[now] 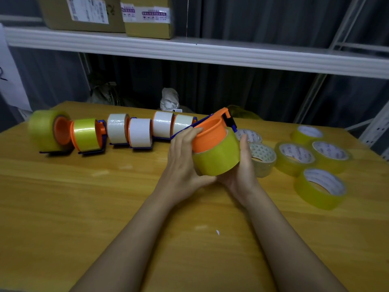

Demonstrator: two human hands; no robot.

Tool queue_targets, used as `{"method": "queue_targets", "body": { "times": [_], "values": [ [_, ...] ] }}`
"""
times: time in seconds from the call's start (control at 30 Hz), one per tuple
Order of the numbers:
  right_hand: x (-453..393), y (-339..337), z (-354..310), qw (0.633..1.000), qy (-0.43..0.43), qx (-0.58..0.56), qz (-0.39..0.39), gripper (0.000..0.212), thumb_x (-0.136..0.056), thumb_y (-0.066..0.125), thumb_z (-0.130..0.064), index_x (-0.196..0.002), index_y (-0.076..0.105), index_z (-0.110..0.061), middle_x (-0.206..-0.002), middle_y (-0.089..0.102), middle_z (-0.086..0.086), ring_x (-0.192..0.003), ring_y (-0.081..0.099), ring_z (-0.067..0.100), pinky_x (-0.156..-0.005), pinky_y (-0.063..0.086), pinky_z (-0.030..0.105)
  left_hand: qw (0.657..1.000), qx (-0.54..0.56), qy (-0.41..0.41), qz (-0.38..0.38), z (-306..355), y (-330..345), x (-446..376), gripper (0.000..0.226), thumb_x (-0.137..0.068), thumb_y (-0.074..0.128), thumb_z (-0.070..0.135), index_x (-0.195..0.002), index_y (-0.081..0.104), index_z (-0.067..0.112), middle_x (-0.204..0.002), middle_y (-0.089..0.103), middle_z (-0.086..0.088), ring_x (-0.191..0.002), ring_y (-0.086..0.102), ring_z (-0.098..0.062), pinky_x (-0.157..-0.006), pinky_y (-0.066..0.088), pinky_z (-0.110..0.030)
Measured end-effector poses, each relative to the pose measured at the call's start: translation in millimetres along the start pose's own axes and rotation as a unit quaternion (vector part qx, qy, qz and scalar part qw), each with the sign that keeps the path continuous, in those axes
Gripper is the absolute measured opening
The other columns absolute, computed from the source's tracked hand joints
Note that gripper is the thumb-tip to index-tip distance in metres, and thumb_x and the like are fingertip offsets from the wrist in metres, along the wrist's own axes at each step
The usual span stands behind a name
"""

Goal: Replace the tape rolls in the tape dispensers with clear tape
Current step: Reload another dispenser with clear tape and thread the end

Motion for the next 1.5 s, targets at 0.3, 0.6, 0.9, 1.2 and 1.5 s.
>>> {"method": "queue_targets", "body": {
  "times": [0.3, 0.6, 0.9, 1.2, 1.5],
  "values": [
    [22, -18, -54, 0.903, -0.298, 0.275, 0.145, 0.040, -0.092, 0.030, -0.052, -0.107, 0.057, -0.026, -0.101, 0.060, -0.011, -0.094, 0.055, -0.003, -0.082, 0.044, 0.020, 0.998, 0.042, -0.044, -0.019, 3, -4, 0, 0.097, -0.060, 0.073, 0.055, -0.141, 0.023, 0.035, -0.126, 0.031, 0.018, -0.124, 0.032, -0.005, -0.102, 0.032, -0.016],
    [20, -2, -50, 0.932, -0.299, 0.196, 0.054, 0.054, -0.096, 0.021, -0.048, -0.118, 0.059, -0.015, -0.116, 0.060, -0.002, -0.106, 0.057, 0.002, -0.085, 0.045, 0.016, 0.993, 0.082, -0.025, -0.079, 11, 2, 1, 0.104, -0.058, 0.078, 0.059, -0.143, 0.023, 0.035, -0.145, 0.024, 0.020, -0.136, 0.026, -0.001, -0.109, 0.037, -0.034],
    [30, 8, -44, 0.917, -0.345, 0.173, 0.099, 0.041, -0.099, 0.028, -0.030, -0.110, 0.056, -0.001, -0.109, 0.059, 0.011, -0.101, 0.055, 0.005, -0.086, 0.042, 0.015, 0.982, 0.158, -0.045, 0.095, 2, -5, 3, 0.074, -0.086, 0.023, 0.076, -0.139, 0.033, 0.027, -0.131, 0.042, 0.020, -0.123, 0.044, -0.010, -0.101, 0.039, -0.027],
    [32, 12, -42, 0.908, -0.367, 0.165, 0.116, 0.040, -0.095, 0.030, -0.034, -0.099, 0.056, -0.004, -0.098, 0.058, 0.009, -0.096, 0.055, 0.014, -0.086, 0.043, 0.027, 0.960, 0.180, -0.042, 0.208, -4, -19, 8, 0.032, -0.096, 0.021, 0.031, -0.102, 0.051, 0.027, -0.096, 0.056, 0.009, -0.090, 0.055, -0.008, -0.078, 0.043, -0.025],
    [29, 13, -36, 0.919, -0.347, 0.154, 0.112, 0.038, -0.093, 0.031, -0.039, -0.094, 0.054, -0.008, -0.091, 0.054, 0.000, -0.088, 0.053, 0.009, -0.080, 0.043, 0.027, 0.957, 0.184, -0.047, 0.218, -8, -21, 9, 0.031, -0.095, 0.020, 0.029, -0.093, 0.051, 0.031, -0.087, 0.055, 0.010, -0.083, 0.053, -0.002, -0.072, 0.043, -0.026]
  ]
}}
Point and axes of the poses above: each hand's wrist, its own x-axis away from the middle knuckle, its own y-axis out of the palm, z = x × y, the point moved 9 cm from there along -x, towards the middle knuckle
